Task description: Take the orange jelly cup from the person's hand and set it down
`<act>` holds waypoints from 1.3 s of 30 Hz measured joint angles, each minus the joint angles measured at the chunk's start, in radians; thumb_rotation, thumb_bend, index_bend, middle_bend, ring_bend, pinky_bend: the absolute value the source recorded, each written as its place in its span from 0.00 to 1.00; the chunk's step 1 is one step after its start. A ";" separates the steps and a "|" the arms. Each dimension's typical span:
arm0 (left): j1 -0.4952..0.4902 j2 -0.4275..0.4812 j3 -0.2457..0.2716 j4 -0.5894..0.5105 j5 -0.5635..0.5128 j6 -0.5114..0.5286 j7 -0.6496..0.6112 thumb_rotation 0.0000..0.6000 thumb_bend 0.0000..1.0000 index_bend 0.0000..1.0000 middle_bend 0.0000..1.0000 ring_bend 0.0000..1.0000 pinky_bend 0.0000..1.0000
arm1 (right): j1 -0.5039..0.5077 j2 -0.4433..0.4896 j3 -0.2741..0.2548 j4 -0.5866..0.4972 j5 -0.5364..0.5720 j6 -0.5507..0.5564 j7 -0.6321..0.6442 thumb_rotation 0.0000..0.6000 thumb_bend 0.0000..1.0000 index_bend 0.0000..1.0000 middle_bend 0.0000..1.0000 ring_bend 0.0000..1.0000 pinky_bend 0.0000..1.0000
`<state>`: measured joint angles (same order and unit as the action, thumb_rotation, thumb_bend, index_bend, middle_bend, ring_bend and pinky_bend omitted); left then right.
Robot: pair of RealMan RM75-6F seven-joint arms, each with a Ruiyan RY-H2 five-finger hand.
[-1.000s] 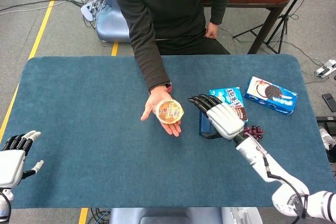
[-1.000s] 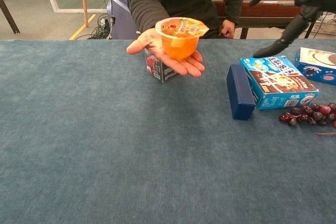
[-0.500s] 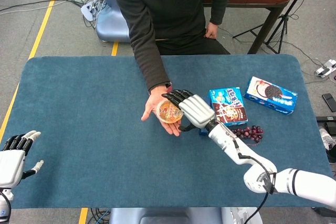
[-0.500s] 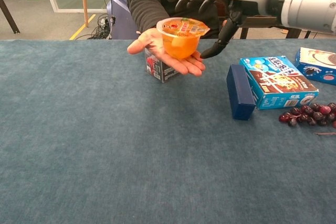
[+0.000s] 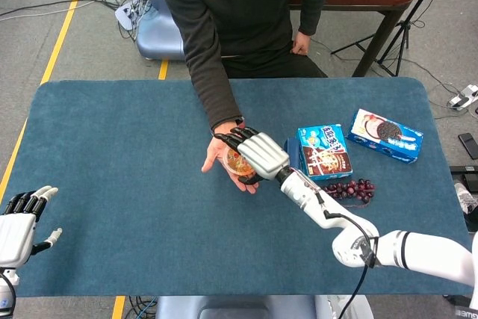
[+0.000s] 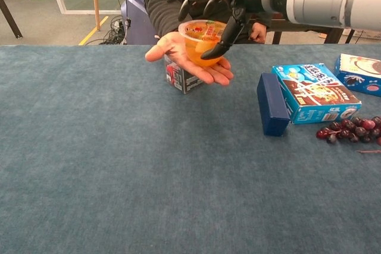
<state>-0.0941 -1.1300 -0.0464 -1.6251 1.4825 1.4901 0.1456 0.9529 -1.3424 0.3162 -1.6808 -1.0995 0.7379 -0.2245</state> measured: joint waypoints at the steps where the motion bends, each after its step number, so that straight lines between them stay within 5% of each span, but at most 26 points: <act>1: 0.000 0.000 0.000 0.000 0.000 0.000 0.000 1.00 0.22 0.19 0.19 0.16 0.12 | 0.005 0.000 -0.001 0.000 0.009 0.000 -0.004 1.00 0.18 0.09 0.21 0.12 0.20; 25: 0.000 0.000 0.000 0.000 0.000 0.000 0.000 1.00 0.22 0.19 0.19 0.16 0.12 | 0.031 -0.015 -0.041 0.031 0.030 0.046 0.028 1.00 0.30 0.31 0.31 0.23 0.44; 39: 0.000 0.000 0.000 0.000 0.000 0.000 0.000 1.00 0.22 0.19 0.19 0.16 0.12 | -0.020 0.051 -0.030 -0.013 -0.030 0.084 0.164 1.00 0.32 0.33 0.32 0.24 0.45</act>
<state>-0.0941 -1.1300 -0.0464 -1.6251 1.4825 1.4901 0.1456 0.9334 -1.2918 0.2865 -1.6938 -1.1295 0.8216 -0.0606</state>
